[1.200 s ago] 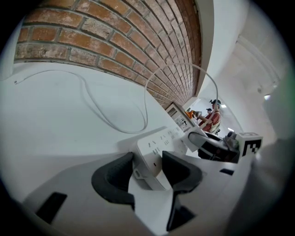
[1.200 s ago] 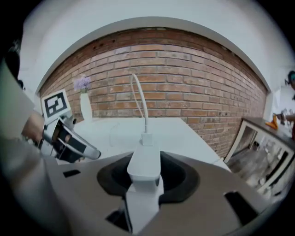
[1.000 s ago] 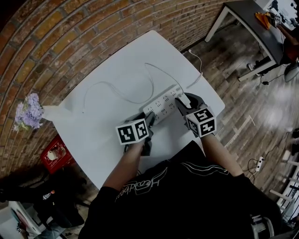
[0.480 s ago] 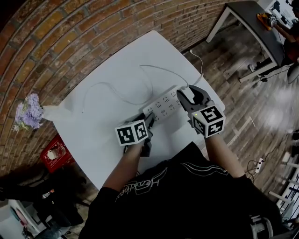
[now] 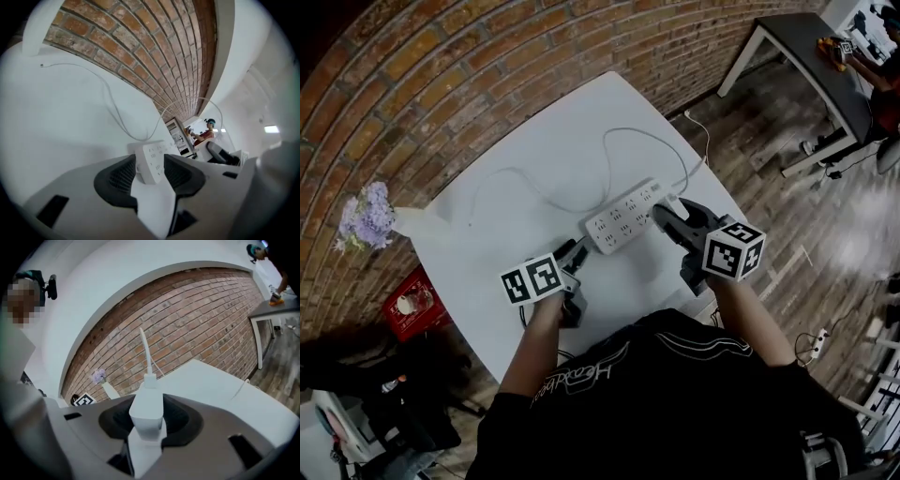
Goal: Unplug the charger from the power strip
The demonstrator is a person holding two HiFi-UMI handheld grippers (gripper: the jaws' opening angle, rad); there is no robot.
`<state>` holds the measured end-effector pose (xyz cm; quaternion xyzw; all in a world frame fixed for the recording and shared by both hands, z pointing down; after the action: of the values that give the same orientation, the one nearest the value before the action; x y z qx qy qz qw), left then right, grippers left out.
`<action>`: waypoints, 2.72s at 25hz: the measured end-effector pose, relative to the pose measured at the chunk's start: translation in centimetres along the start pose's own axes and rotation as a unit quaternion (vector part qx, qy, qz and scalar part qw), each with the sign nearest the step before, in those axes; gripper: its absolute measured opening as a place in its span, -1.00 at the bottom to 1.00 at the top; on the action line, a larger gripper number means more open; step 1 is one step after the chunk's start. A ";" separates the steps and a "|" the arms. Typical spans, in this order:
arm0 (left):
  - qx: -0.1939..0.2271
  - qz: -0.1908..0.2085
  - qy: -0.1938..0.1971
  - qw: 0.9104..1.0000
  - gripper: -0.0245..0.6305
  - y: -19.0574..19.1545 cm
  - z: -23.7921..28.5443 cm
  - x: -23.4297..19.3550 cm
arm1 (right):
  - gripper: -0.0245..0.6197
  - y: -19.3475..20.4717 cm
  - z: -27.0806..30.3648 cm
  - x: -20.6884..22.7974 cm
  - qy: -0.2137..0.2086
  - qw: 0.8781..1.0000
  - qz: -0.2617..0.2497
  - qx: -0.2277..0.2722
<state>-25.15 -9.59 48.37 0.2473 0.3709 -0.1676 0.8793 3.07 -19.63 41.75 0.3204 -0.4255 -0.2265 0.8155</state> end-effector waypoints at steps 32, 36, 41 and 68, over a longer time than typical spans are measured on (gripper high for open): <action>0.168 0.271 0.058 0.946 -0.90 15.5 -12.4 22.6 | -0.56 5.5 -17.7 -9.3 -0.167 0.983 -0.073 0.016; 0.174 0.273 0.055 0.945 -0.90 15.5 -12.7 23.0 | -0.56 5.3 -17.9 -9.6 -0.174 0.982 -0.074 0.020; 0.170 0.264 0.055 0.948 -0.90 15.0 -12.5 23.1 | -0.56 4.6 -17.6 -9.4 -0.174 0.982 -0.068 0.016; 0.163 0.264 0.054 0.949 -0.90 13.5 -12.7 23.3 | -0.56 3.3 -16.9 -9.9 -0.165 0.982 -0.088 0.013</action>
<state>-10.37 6.03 27.79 0.4851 0.3073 0.0261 0.8183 12.25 -5.39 31.36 0.3251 -0.5275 -0.3416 0.7066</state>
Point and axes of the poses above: the fingertips, and each gripper's own axes: z forward along the fingers, x to its right, y out of its underside, the point moved 10 cm from there along -z, backward along the fingers, and after that the axes turned 8 degrees about -x, right-handed, at the moved point
